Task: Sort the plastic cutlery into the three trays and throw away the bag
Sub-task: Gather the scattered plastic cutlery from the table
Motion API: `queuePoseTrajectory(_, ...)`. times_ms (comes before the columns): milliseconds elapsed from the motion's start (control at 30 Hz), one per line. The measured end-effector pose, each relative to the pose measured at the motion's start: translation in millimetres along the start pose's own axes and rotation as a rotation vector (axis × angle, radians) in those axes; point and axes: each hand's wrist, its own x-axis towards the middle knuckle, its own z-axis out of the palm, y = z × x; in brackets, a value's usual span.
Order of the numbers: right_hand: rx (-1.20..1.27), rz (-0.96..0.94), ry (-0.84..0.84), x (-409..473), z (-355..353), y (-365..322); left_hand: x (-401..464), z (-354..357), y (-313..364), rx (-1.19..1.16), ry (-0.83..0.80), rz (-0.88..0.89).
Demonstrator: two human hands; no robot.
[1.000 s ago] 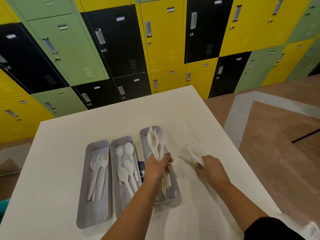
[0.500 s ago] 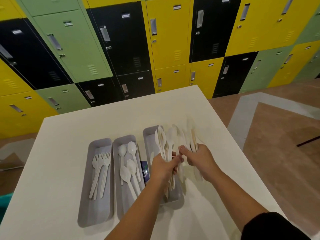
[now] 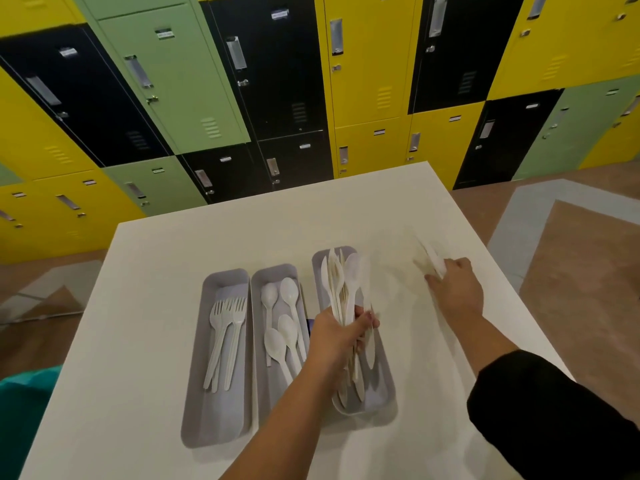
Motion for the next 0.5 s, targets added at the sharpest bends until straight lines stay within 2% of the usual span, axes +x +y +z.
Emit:
queuePoseTrajectory(200, -0.047, 0.051, -0.038, -2, -2, 4, -5, -11, 0, 0.062, -0.068, -0.002)
queuePoseTrajectory(333, 0.028, 0.111, -0.036, -16, -5, 17, -13, -21, 4, 0.054, -0.089, 0.005)
queuePoseTrajectory(500, 0.151, 0.131, -0.052, -44, -9, 26, -33, -38, 17, -0.111, -0.126, 0.022)
